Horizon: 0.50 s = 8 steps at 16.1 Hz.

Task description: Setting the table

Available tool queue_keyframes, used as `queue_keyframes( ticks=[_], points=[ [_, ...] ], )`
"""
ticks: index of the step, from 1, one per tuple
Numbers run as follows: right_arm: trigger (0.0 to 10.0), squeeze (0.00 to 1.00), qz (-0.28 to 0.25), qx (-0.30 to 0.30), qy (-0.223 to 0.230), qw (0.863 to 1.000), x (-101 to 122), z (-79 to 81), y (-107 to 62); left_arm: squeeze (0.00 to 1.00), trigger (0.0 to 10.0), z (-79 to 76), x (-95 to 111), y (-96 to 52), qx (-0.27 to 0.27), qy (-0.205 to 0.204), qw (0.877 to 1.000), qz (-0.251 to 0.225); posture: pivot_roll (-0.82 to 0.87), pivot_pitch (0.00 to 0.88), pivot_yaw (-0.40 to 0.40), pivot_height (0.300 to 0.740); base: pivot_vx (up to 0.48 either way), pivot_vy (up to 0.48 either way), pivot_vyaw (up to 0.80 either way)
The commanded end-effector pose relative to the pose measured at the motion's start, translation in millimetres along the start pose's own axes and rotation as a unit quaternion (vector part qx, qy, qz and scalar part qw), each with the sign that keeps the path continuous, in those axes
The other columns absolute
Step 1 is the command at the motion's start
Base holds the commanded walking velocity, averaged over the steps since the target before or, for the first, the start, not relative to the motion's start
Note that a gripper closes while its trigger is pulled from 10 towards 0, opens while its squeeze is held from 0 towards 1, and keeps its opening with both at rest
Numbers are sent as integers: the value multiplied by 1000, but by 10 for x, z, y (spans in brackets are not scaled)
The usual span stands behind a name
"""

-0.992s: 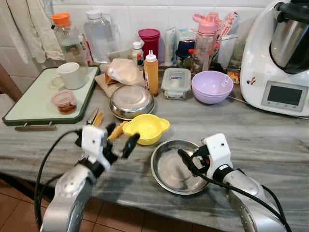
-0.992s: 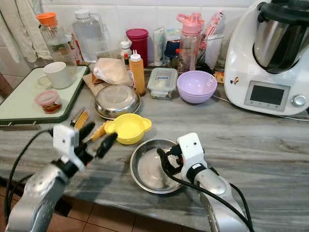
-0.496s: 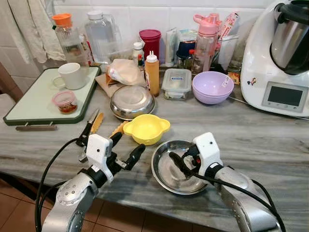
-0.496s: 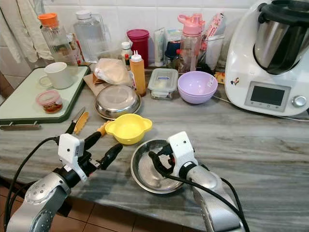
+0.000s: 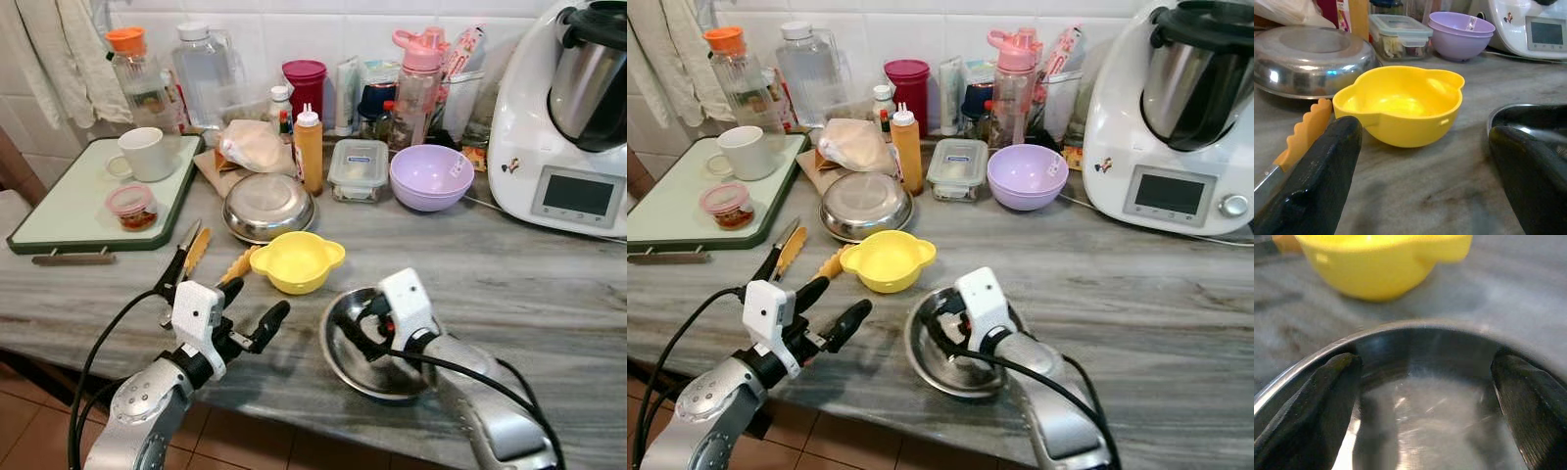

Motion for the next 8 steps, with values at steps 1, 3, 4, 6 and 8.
queue_keyframes(
  ticks=[1,3,4,6,8],
  points=[
    [10000,925,4,5,-1,1000,10,1,35,0,10000,46,-18,-24,5,5,1000,5,-27,9,46,740,0,0,0],
    [10000,925,6,-2,4,1000,-2,-44,78,0,10000,55,-45,-27,4,6,1000,7,-25,12,46,740,0,0,0],
    [10000,922,8,-4,3,1000,-12,-63,105,0,10000,58,-57,-28,4,5,1000,7,-24,13,47,740,0,0,0],
    [10000,925,8,-7,2,1000,-14,-82,145,0,10000,58,-72,-31,4,5,1000,8,-21,15,47,740,0,0,0],
    [10000,918,4,-5,1,1000,17,-86,189,0,10000,61,-80,-33,4,5,1000,8,-19,17,47,740,0,0,0]
  ],
)
Point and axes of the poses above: a point about 5 cm out from each wrist's last joint towards the gripper, its own y axis pointing out of the wrist towards the gripper, its own x axis along the axis of the wrist's last joint, z = x × y, the point moved 5 cm from there along y, pointing out of the wrist towards the gripper, and after that the axes turned 9 degrees about -y, right-handed, at the moved point
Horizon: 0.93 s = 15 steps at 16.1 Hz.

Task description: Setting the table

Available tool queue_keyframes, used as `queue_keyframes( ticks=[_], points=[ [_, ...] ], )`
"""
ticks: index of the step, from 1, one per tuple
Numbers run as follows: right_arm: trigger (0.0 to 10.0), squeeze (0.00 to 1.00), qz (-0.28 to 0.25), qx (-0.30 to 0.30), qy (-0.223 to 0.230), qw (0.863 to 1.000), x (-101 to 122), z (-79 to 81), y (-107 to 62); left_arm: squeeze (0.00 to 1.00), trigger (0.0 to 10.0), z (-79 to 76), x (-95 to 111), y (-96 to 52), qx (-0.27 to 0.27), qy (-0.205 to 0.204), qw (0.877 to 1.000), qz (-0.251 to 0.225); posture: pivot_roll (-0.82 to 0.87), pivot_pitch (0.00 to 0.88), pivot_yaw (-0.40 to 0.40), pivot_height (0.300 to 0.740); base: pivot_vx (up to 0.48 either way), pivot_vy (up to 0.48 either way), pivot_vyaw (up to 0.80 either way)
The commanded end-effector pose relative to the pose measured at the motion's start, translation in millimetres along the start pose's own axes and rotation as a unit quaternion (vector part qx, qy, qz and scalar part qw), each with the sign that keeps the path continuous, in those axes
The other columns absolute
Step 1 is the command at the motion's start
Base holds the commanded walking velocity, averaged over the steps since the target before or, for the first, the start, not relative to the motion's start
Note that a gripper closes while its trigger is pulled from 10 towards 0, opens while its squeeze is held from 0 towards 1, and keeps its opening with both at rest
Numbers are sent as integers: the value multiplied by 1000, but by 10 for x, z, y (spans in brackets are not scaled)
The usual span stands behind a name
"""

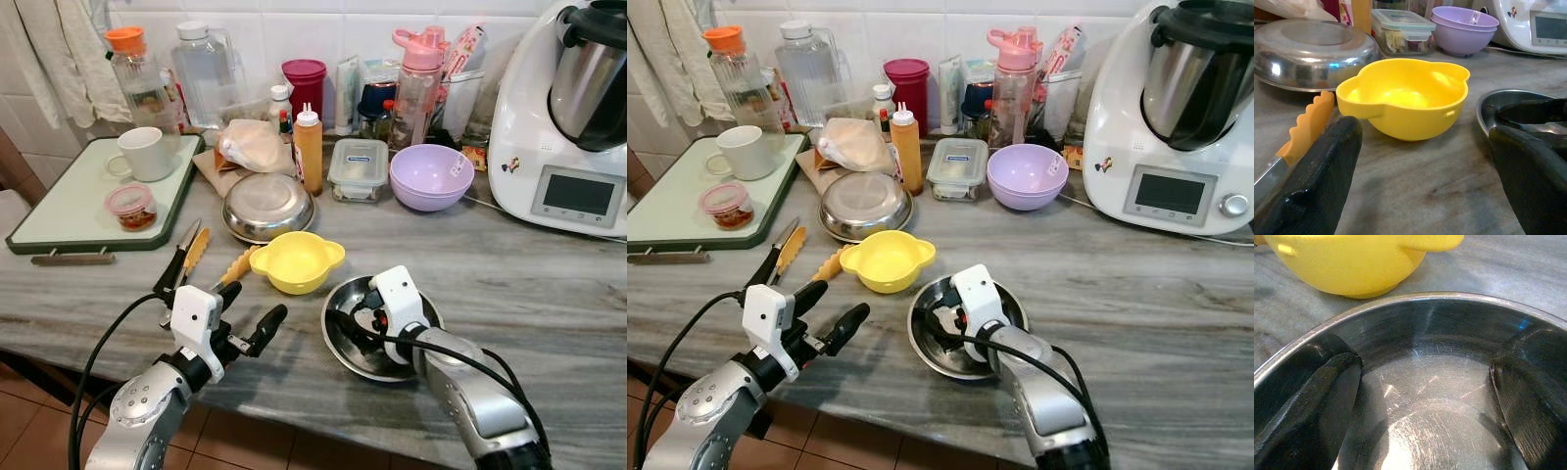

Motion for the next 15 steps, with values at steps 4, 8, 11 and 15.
queue_keyframes(
  ticks=[4,8,11,15],
  points=[
    [10000,922,-15,12,-5,1000,113,42,95,0,10000,38,-43,-23,0,5,1000,6,-18,18,44,740,0,0,0],
    [10000,918,-21,48,-8,999,141,210,127,0,10000,52,-71,-18,1,4,1000,6,-19,16,43,740,0,0,0],
    [10000,890,-25,62,-6,998,151,283,131,0,10000,63,-88,-2,0,4,1000,6,-22,13,45,740,0,0,0],
    [10000,890,-31,58,-5,998,170,256,113,0,10000,79,-116,6,-1,5,1000,8,-23,13,48,740,0,0,0]
  ],
)
Point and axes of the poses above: a point about 5 cm out from each wrist's last joint towards the gripper, its own y axis pointing out of the wrist towards the gripper, its own x axis along the axis of the wrist's last joint, z = x × y, the point moved 5 cm from there along y, pointing out of the wrist towards the gripper, and after that the axes turned 9 degrees about -y, right-handed, at the moved point
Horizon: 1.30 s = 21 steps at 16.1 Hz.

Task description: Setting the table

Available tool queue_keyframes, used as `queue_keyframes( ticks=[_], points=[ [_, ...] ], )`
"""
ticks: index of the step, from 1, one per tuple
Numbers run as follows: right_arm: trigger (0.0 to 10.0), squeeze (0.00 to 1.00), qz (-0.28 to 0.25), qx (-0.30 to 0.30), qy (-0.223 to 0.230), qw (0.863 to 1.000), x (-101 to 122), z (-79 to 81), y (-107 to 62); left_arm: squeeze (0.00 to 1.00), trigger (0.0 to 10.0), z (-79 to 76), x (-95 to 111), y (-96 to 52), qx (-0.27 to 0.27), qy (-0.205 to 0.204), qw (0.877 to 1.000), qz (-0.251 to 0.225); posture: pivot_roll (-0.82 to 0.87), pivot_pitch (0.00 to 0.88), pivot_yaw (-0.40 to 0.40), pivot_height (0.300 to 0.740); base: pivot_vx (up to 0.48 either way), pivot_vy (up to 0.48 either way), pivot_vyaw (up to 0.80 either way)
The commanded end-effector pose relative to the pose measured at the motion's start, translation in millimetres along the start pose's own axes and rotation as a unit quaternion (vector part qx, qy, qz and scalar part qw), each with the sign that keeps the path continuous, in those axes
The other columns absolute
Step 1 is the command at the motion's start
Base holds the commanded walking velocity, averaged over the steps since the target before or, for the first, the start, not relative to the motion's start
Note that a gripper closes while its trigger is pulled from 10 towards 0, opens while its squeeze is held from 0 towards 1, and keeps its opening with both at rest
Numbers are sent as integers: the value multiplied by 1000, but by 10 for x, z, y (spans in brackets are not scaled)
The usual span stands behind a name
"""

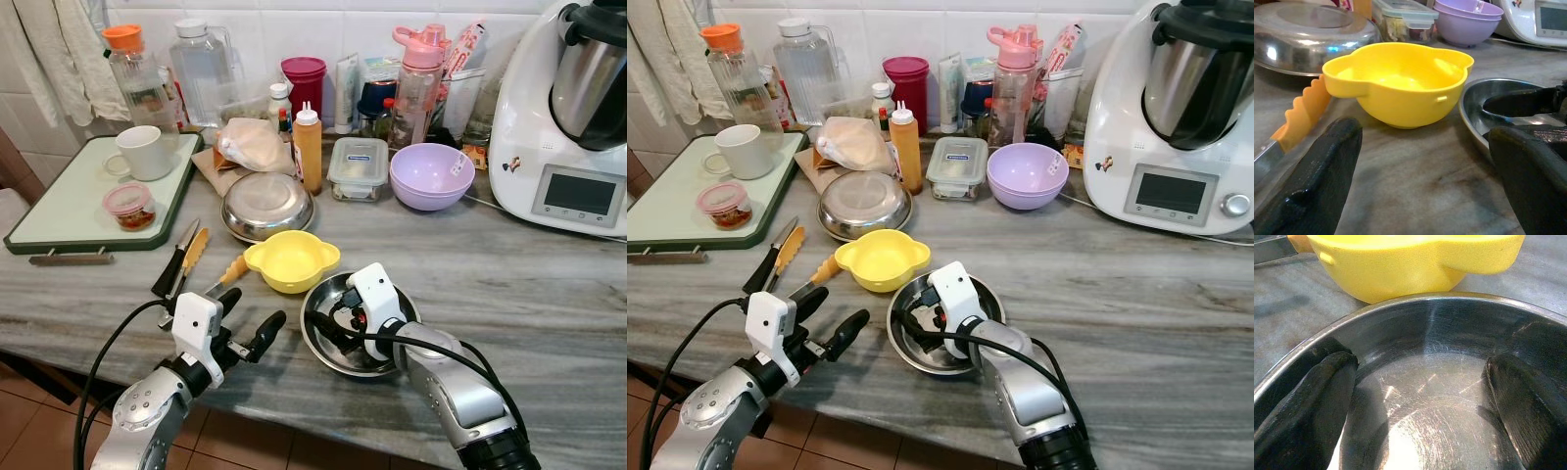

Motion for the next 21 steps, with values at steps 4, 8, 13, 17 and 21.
queue_keyframes(
  ticks=[4,8,13,17,21],
  points=[
    [10000,878,-51,-4,4,999,202,-93,-194,0,10000,52,-12,9,2,8,1000,1,-27,12,49,740,0,0,0],
    [10000,878,-109,-31,-13,994,364,-224,-464,0,10000,52,-3,19,-2,8,1000,-1,-45,5,58,740,0,0,0],
    [10000,949,-179,-83,-38,980,616,-301,-674,0,10000,24,56,52,-7,10,1000,-8,-51,4,58,740,0,0,0],
    [10000,1000,-197,-175,-68,962,617,-452,-876,0,10000,-59,394,135,14,11,998,-56,-74,0,61,740,0,0,0],
    [10000,0,-194,-199,-70,958,644,-544,-909,0,10000,-27,533,191,59,26,995,-82,-78,0,57,740,0,0,-194]
  ],
)
Point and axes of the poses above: a point about 5 cm out from each wrist's last joint towards the gripper, its own y axis pointing out of the wrist towards the gripper, its own x axis along the axis of the wrist's last joint, z = x × y, the point moved 5 cm from there along y, pointing out of the wrist towards the gripper, and after that the axes turned 9 degrees about -y, right-handed, at the moved point
